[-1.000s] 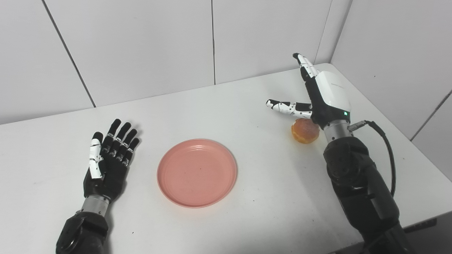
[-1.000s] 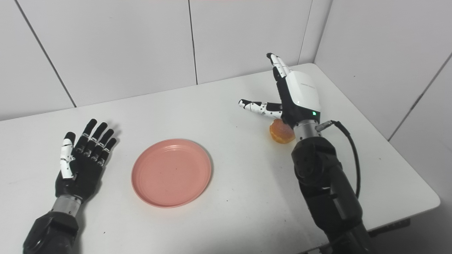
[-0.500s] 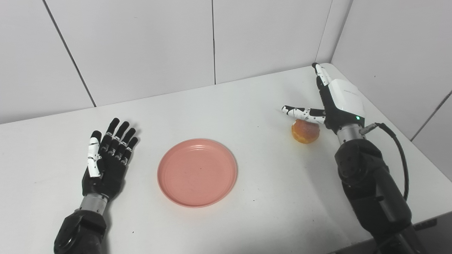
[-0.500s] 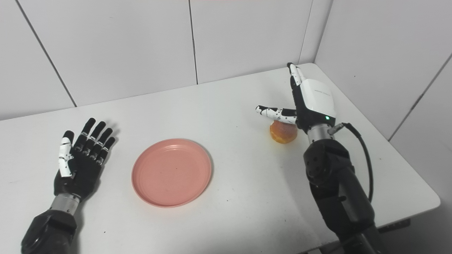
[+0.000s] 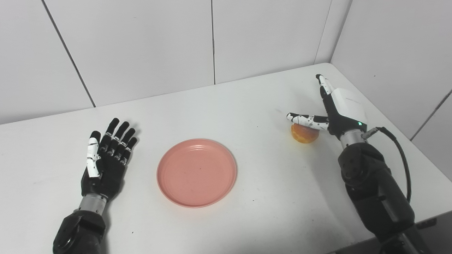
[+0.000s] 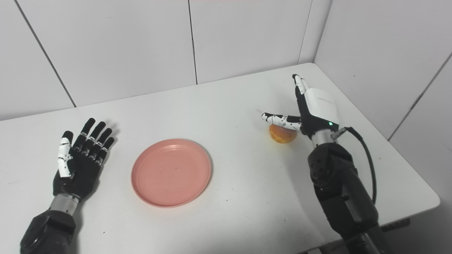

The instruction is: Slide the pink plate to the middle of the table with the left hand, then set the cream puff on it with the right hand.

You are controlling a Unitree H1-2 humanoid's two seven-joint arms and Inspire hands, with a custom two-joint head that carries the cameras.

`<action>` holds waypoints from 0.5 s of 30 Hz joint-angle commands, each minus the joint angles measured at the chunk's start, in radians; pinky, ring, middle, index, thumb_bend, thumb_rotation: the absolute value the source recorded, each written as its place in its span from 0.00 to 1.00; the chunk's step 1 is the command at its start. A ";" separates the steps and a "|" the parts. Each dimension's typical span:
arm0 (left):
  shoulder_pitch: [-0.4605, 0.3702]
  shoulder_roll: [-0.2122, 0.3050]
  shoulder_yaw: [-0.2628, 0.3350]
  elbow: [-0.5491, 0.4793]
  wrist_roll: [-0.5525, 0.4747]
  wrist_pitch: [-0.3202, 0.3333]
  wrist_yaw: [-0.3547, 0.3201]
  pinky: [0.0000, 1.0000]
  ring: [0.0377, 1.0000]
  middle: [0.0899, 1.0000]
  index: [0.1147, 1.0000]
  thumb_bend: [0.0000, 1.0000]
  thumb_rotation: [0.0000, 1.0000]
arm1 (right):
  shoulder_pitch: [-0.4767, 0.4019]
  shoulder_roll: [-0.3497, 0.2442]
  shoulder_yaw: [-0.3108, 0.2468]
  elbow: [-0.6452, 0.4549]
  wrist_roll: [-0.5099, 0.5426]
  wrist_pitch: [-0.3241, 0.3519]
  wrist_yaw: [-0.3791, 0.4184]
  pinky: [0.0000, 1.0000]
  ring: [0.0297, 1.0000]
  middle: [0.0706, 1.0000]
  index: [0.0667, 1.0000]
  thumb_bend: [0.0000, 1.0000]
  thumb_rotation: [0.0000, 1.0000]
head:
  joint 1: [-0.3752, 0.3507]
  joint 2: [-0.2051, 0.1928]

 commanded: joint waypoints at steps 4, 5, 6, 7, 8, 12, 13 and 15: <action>0.087 0.016 0.003 0.046 0.032 0.100 0.059 0.98 0.94 0.92 0.92 0.39 1.00 | -0.020 -0.022 0.008 0.006 0.011 -0.023 -0.023 0.76 0.91 0.95 0.97 1.00 0.70 | -0.005 0.004; 0.087 0.016 0.002 0.044 0.032 0.100 0.057 0.98 0.94 0.93 0.92 0.39 1.00 | -0.021 -0.021 0.011 0.007 0.016 -0.024 -0.021 0.76 0.91 0.95 0.97 1.00 0.69 | -0.006 0.006; 0.088 0.017 0.000 0.041 0.034 0.099 0.057 0.98 0.94 0.93 0.92 0.39 1.00 | -0.022 -0.022 0.015 0.010 0.021 -0.026 -0.019 0.76 0.91 0.95 0.96 1.00 0.69 | -0.006 0.008; 0.089 0.017 -0.001 0.040 0.035 0.099 0.057 0.98 0.94 0.93 0.92 0.39 1.00 | -0.023 -0.022 0.018 0.012 0.027 -0.026 -0.016 0.76 0.91 0.95 0.96 1.00 0.69 | -0.006 0.008; 0.088 0.017 -0.001 0.041 0.034 0.098 0.056 0.98 0.94 0.93 0.92 0.39 1.00 | -0.025 -0.023 0.023 0.014 0.033 -0.022 -0.009 0.76 0.91 0.95 0.96 1.00 0.68 | -0.007 0.010; 0.091 0.020 -0.005 0.035 0.037 0.097 0.056 0.98 0.94 0.93 0.92 0.39 1.00 | -0.029 -0.025 0.041 0.015 0.041 -0.007 0.006 0.75 0.91 0.96 0.98 1.00 0.67 | -0.010 0.015; 0.091 0.021 -0.006 0.034 0.037 0.098 0.055 0.98 0.94 0.93 0.92 0.39 1.00 | -0.030 -0.023 0.045 0.016 0.040 -0.005 0.007 0.74 0.90 0.95 0.98 1.00 0.66 | -0.011 0.016; 0.090 0.025 -0.008 0.035 0.037 0.097 0.053 0.98 0.94 0.93 0.92 0.40 1.00 | -0.032 -0.021 0.051 0.015 0.038 0.001 0.009 0.73 0.90 0.95 0.98 1.00 0.66 | -0.012 0.019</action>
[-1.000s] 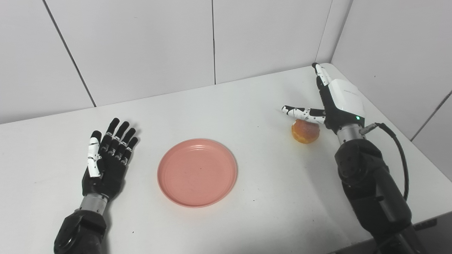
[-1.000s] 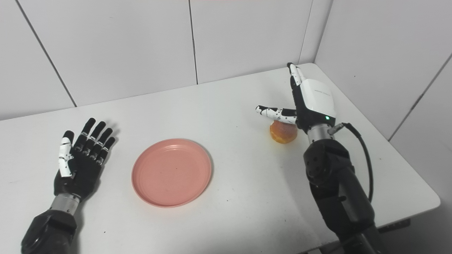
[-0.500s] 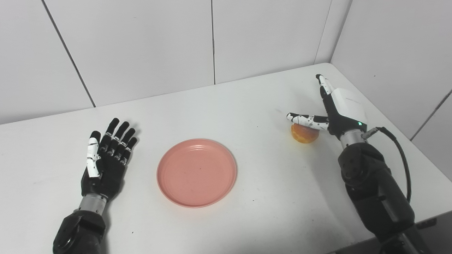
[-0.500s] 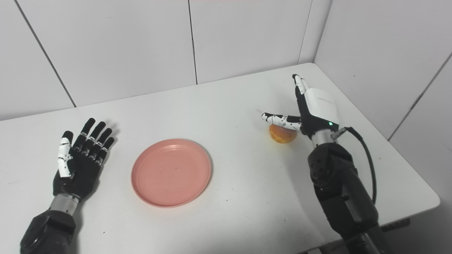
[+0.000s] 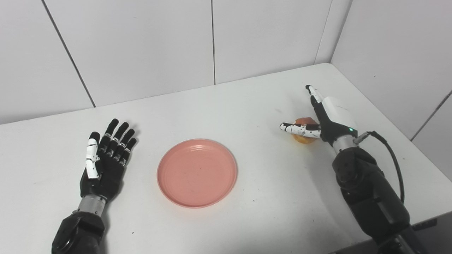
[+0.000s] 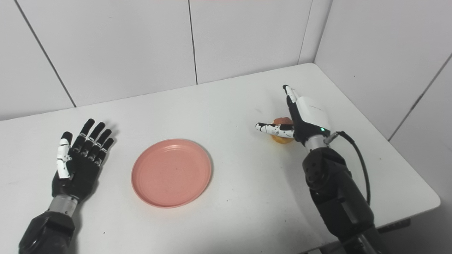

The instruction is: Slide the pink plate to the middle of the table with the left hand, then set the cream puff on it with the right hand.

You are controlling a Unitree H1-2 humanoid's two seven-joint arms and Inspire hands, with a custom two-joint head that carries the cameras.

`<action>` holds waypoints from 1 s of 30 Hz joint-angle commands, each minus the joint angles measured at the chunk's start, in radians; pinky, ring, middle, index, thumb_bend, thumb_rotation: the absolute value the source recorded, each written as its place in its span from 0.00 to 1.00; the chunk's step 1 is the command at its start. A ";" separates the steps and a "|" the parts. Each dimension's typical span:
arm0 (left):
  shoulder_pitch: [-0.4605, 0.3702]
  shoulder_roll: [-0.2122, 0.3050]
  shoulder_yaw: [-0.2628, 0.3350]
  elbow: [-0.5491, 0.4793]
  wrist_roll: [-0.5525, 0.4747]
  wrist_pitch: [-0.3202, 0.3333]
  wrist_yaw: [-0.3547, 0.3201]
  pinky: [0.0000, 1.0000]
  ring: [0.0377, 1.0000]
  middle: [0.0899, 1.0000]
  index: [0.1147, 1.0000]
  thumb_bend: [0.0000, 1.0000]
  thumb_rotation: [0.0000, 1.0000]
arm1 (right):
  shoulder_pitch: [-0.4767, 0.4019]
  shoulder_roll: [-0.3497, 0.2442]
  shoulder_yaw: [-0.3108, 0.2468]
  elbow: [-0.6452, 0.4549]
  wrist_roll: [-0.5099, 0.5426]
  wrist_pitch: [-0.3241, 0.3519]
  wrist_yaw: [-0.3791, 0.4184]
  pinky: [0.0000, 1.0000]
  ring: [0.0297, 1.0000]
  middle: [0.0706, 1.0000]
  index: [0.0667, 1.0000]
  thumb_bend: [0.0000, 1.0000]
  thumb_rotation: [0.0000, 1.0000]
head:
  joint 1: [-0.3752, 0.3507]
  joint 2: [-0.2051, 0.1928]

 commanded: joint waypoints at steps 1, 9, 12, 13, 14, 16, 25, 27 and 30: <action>0.079 0.018 -0.002 0.055 0.037 0.094 0.050 0.98 0.94 0.93 0.92 0.40 1.00 | -0.032 -0.022 -0.004 -0.017 -0.005 0.003 -0.010 0.72 0.89 0.95 0.98 1.00 0.66 | -0.001 0.002; 0.086 0.022 -0.011 0.034 0.036 0.102 0.053 0.98 0.94 0.93 0.92 0.40 1.00 | -0.037 -0.022 0.010 -0.008 0.000 -0.011 -0.015 0.74 0.89 0.94 0.97 1.00 0.60 | -0.005 0.013; 0.086 0.024 -0.012 0.036 0.035 0.096 0.046 0.99 0.95 0.94 0.92 0.41 1.00 | -0.037 -0.023 0.013 -0.007 -0.001 -0.010 -0.015 0.73 0.88 0.94 0.96 1.00 0.58 | -0.006 0.016; 0.086 0.025 -0.012 0.034 0.035 0.097 0.046 0.99 0.95 0.94 0.92 0.41 1.00 | -0.037 -0.023 0.013 -0.008 -0.001 -0.008 -0.015 0.73 0.88 0.94 0.96 1.00 0.58 | -0.008 0.019; 0.087 0.025 -0.013 0.031 0.035 0.099 0.046 0.99 0.95 0.94 0.92 0.41 1.00 | -0.037 -0.023 0.013 -0.008 -0.001 -0.007 -0.015 0.73 0.88 0.94 0.96 1.00 0.58 | -0.008 0.019; 0.091 0.025 -0.014 0.019 0.035 0.105 0.051 0.99 0.94 0.94 0.92 0.41 1.00 | -0.037 -0.023 0.010 -0.011 -0.002 0.003 -0.009 0.72 0.88 0.94 0.96 1.00 0.57 | -0.007 0.023; 0.094 0.030 -0.014 0.012 0.033 0.108 0.046 0.98 0.94 0.93 0.92 0.41 1.00 | -0.031 -0.032 -0.018 -0.015 -0.007 0.016 0.016 0.71 0.89 0.96 0.97 1.00 0.59 | -0.009 0.034; 0.095 0.033 -0.017 0.010 0.035 0.107 0.041 0.98 0.94 0.94 0.92 0.42 1.00 | -0.029 -0.033 -0.026 -0.017 -0.007 0.016 0.022 0.73 0.90 0.96 0.97 1.00 0.58 | -0.009 0.035; 0.096 0.035 -0.020 0.007 0.039 0.107 0.042 0.98 0.94 0.94 0.92 0.42 1.00 | -0.025 -0.037 -0.029 -0.014 0.002 0.015 0.018 0.72 0.90 0.96 0.97 1.00 0.58 | -0.009 0.040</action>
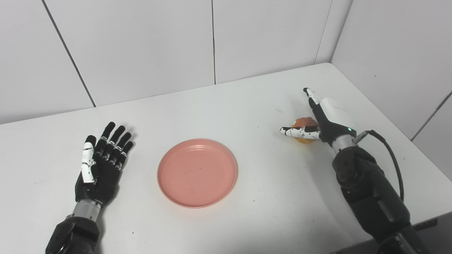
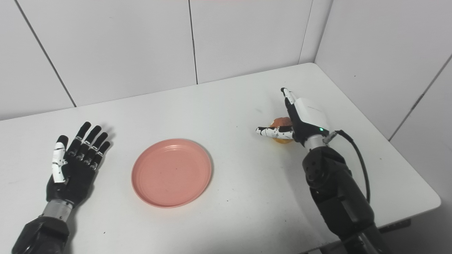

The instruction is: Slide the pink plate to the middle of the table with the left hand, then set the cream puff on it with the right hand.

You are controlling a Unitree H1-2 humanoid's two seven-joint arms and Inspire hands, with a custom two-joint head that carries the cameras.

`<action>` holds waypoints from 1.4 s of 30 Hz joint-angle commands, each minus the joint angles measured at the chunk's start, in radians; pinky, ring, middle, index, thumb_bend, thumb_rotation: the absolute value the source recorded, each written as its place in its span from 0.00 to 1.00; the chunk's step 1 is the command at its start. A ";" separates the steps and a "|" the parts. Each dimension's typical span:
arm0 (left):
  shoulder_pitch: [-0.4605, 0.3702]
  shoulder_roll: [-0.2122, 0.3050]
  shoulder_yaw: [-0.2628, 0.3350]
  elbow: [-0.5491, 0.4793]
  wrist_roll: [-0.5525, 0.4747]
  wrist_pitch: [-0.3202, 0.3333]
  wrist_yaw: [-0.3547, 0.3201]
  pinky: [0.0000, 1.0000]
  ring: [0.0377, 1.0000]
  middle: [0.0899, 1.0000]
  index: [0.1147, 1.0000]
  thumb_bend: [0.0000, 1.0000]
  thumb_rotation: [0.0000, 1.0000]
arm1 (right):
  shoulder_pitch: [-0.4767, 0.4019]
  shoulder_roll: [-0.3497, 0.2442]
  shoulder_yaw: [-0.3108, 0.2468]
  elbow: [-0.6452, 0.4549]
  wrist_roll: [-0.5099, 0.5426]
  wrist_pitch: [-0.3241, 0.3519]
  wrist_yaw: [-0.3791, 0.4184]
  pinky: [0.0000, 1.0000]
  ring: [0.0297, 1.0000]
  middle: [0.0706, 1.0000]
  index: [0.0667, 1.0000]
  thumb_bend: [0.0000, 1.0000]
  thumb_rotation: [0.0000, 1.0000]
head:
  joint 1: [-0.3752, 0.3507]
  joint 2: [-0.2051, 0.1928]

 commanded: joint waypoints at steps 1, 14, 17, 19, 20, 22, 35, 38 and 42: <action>0.069 0.016 -0.009 0.050 0.038 0.087 0.038 0.98 0.94 0.94 0.92 0.42 1.00 | -0.020 -0.026 -0.017 -0.017 0.003 0.005 -0.013 0.72 0.90 0.96 0.97 1.00 0.58 | 0.000 0.003; 0.074 0.013 -0.009 0.025 0.036 0.102 0.046 0.98 0.94 0.93 0.92 0.42 1.00 | -0.021 -0.014 -0.001 0.032 0.027 -0.006 -0.035 0.70 0.86 0.94 0.96 1.00 0.58 | 0.001 0.015; 0.074 0.015 -0.010 0.028 0.036 0.097 0.039 0.98 0.94 0.93 0.92 0.42 1.00 | -0.020 -0.007 0.000 0.031 0.026 0.003 -0.030 0.71 0.88 0.94 0.96 1.00 0.57 | 0.000 0.016; 0.074 0.018 -0.010 0.032 0.032 0.094 0.030 0.99 0.95 0.94 0.93 0.42 1.00 | -0.019 -0.004 0.001 0.032 0.019 0.005 -0.027 0.69 0.87 0.94 0.96 1.00 0.57 | 0.000 0.017; 0.073 0.018 -0.010 0.032 0.032 0.093 0.031 0.99 0.95 0.94 0.93 0.42 1.00 | -0.019 -0.004 0.003 0.035 0.016 0.005 -0.026 0.68 0.87 0.94 0.96 1.00 0.57 | 0.000 0.018; 0.075 0.017 -0.010 0.028 0.034 0.096 0.036 0.99 0.95 0.94 0.93 0.43 1.00 | -0.021 -0.004 0.006 0.042 0.010 0.005 -0.026 0.67 0.85 0.94 0.96 1.00 0.57 | -0.001 0.020; 0.077 0.018 -0.012 0.023 0.036 0.092 0.036 0.97 0.94 0.93 0.93 0.43 1.00 | -0.024 0.002 -0.003 0.059 0.018 0.006 -0.024 0.66 0.82 0.89 0.88 0.98 0.42 | 0.003 0.026; 0.077 0.020 -0.013 0.025 0.036 0.089 0.032 0.97 0.93 0.93 0.92 0.44 1.00 | -0.028 -0.002 -0.003 0.068 0.025 0.002 -0.030 0.65 0.77 0.82 0.81 0.93 0.29 | 0.003 0.026; 0.079 0.020 -0.015 0.017 0.034 0.094 0.033 0.98 0.93 0.93 0.92 0.44 1.00 | -0.023 -0.010 -0.008 0.086 0.051 -0.033 -0.061 0.50 0.58 0.62 0.65 0.84 0.12 | 0.005 0.030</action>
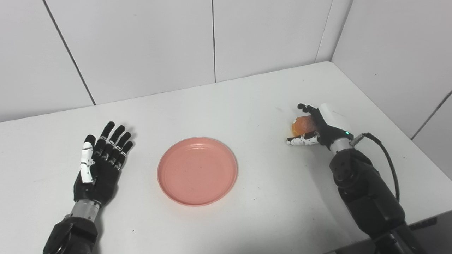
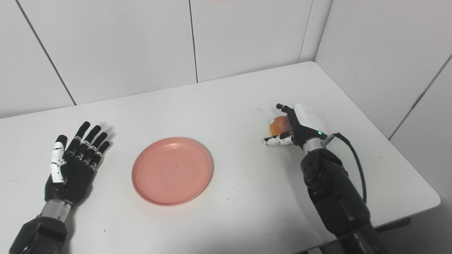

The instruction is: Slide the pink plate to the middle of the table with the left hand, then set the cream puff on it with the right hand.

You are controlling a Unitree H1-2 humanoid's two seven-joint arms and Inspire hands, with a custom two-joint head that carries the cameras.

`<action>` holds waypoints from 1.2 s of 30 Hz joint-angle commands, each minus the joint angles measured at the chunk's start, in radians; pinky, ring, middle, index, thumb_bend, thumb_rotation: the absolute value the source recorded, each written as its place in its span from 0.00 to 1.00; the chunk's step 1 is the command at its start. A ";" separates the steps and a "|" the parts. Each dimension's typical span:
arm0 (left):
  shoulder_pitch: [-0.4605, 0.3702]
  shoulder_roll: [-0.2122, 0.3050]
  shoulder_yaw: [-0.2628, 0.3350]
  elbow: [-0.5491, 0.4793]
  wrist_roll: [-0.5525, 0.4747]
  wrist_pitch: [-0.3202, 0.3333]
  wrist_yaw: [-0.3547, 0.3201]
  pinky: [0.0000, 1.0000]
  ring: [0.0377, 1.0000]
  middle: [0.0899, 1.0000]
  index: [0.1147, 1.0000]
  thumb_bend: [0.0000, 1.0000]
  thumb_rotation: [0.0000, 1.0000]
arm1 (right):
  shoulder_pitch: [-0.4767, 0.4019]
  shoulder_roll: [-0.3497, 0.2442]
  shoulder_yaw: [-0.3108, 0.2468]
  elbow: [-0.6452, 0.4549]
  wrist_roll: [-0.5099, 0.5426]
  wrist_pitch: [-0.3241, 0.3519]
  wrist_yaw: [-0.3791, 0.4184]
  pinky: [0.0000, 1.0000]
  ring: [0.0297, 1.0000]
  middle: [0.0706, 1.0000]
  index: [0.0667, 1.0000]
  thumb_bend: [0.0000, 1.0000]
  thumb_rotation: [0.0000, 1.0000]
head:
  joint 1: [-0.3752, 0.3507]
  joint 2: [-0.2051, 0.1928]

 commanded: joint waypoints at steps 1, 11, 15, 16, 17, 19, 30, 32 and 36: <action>0.065 0.013 -0.010 0.041 0.034 0.083 0.032 0.98 0.94 0.93 0.92 0.44 1.00 | -0.017 -0.030 -0.012 0.009 0.013 -0.033 -0.033 0.47 0.53 0.56 0.55 0.68 0.13 | 0.003 0.004; 0.069 0.004 -0.008 0.019 0.028 0.100 0.045 0.96 0.93 0.92 0.92 0.44 1.00 | -0.012 -0.059 0.012 0.012 0.007 -0.022 -0.050 0.35 0.40 0.39 0.49 0.52 0.00 | 0.012 0.003; 0.070 0.001 -0.007 0.014 0.027 0.105 0.046 0.97 0.93 0.93 0.92 0.43 1.00 | -0.014 -0.063 0.004 -0.003 0.012 -0.016 -0.049 0.32 0.37 0.38 0.50 0.52 0.00 | 0.017 0.001; 0.070 -0.001 -0.008 0.013 0.028 0.105 0.047 0.97 0.93 0.93 0.92 0.43 1.00 | -0.014 -0.066 0.002 -0.005 0.015 -0.019 -0.049 0.32 0.37 0.38 0.50 0.52 0.00 | 0.022 0.001; 0.071 -0.001 -0.008 0.012 0.029 0.105 0.047 0.97 0.93 0.93 0.92 0.43 1.00 | -0.014 -0.067 0.000 -0.005 0.016 -0.021 -0.050 0.32 0.37 0.38 0.50 0.52 0.00 | 0.022 0.001; 0.070 -0.003 -0.009 0.015 0.030 0.100 0.046 0.97 0.93 0.93 0.92 0.43 1.00 | -0.015 -0.071 0.000 -0.021 0.012 -0.017 -0.049 0.32 0.37 0.38 0.49 0.52 0.00 | 0.028 0.000; 0.073 -0.020 -0.013 0.008 0.035 0.094 0.062 0.97 0.94 0.94 0.93 0.42 1.00 | -0.035 -0.078 0.000 -0.126 0.011 -0.012 -0.033 0.34 0.39 0.39 0.50 0.52 0.00 | 0.055 -0.005; 0.073 -0.023 -0.015 0.008 0.037 0.092 0.066 0.96 0.94 0.94 0.93 0.42 1.00 | -0.039 -0.076 -0.001 -0.151 0.009 -0.003 -0.023 0.33 0.39 0.40 0.49 0.52 0.00 | 0.062 -0.005; 0.072 -0.029 -0.017 0.014 0.040 0.082 0.065 0.97 0.95 0.95 0.94 0.42 1.00 | -0.060 -0.058 0.008 -0.229 -0.012 0.010 0.007 0.35 0.41 0.41 0.49 0.52 0.00 | 0.083 -0.005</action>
